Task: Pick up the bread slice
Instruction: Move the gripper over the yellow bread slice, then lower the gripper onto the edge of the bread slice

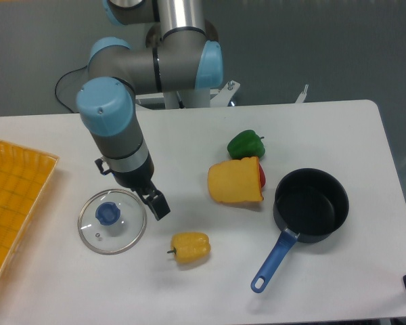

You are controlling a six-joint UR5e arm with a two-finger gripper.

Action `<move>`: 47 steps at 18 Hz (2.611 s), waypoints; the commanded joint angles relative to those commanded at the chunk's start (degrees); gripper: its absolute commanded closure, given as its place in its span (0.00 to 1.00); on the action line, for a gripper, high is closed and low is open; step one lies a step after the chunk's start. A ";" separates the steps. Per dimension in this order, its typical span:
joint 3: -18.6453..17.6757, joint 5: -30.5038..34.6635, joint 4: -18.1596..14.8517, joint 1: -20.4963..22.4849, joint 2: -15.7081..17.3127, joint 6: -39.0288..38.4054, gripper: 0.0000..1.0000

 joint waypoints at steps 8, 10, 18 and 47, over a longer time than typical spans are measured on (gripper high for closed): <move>-1.94 9.83 -0.79 2.55 -4.21 6.66 0.00; -1.85 11.52 -1.84 4.22 -4.57 8.34 0.00; -2.46 15.48 -8.17 6.68 -4.57 8.97 0.00; -8.17 18.73 -7.03 12.49 -4.30 10.55 0.00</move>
